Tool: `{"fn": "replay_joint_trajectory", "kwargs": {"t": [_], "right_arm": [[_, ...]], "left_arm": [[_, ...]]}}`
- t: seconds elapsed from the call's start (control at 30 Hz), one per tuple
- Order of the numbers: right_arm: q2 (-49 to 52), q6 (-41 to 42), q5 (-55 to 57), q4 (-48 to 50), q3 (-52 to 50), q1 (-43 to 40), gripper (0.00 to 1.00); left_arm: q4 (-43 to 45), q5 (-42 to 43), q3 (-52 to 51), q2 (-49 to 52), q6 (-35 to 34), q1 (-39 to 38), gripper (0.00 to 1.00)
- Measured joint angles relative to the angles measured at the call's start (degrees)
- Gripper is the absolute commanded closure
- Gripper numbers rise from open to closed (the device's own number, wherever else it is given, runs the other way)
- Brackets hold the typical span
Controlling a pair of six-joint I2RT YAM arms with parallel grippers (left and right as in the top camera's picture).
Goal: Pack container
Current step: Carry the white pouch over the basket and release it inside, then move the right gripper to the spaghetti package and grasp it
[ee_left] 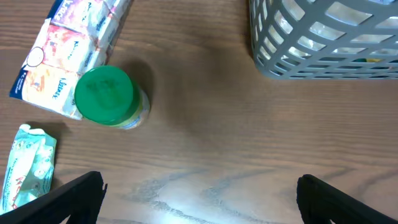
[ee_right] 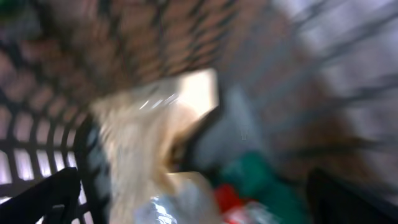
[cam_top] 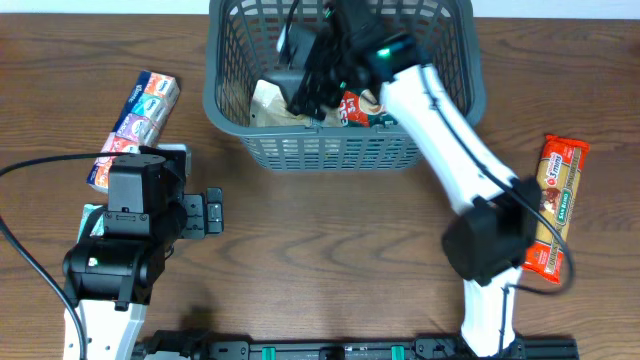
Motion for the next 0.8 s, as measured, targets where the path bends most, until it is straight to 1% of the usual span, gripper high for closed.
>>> {"fn": "replay_joint_trajectory", "kwargs": {"t": [0.07, 0.17, 0.3, 0.33, 0.37, 0.47, 0.6, 0.7, 0.8], "right_arm": [[-4.5, 4.0, 2.8, -0.4, 4.2, -1.5, 0.01], [-12.8, 12.2, 6.9, -3.2, 10.2, -6.5, 0.01], [-23.8, 27.6, 15.2, -13.0, 14.7, -19.6, 0.01], [-26.1, 32.5, 16.9, -17.7, 15.2, -24.4, 0.01], [-28.0, 36.7, 18.3, -22.9, 15.3, -28.5, 0.01], [-29.9, 44.9, 20.9, -32.1, 15.2, -39.3, 0.01], [-28.1, 50.4, 22.3, -40.1, 13.7, -49.7, 0.01], [-26.6, 51.7, 22.8, -45.0, 10.7, -54.9, 0.01], [-26.2, 51.4, 23.0, -45.5, 5.2, -58.6, 0.01]], "left_arm": [[0.0, 0.0, 0.0, 0.0, 0.0, 0.0, 0.01], [0.0, 0.0, 0.0, 0.0, 0.0, 0.0, 0.01], [0.0, 0.0, 0.0, 0.0, 0.0, 0.0, 0.02], [0.0, 0.0, 0.0, 0.0, 0.0, 0.0, 0.01], [0.0, 0.0, 0.0, 0.0, 0.0, 0.0, 0.01], [0.0, 0.0, 0.0, 0.0, 0.0, 0.0, 0.02], [0.0, 0.0, 0.0, 0.0, 0.0, 0.0, 0.01], [0.0, 0.0, 0.0, 0.0, 0.0, 0.0, 0.01], [0.4, 0.0, 0.0, 0.0, 0.0, 0.0, 0.01]]}}
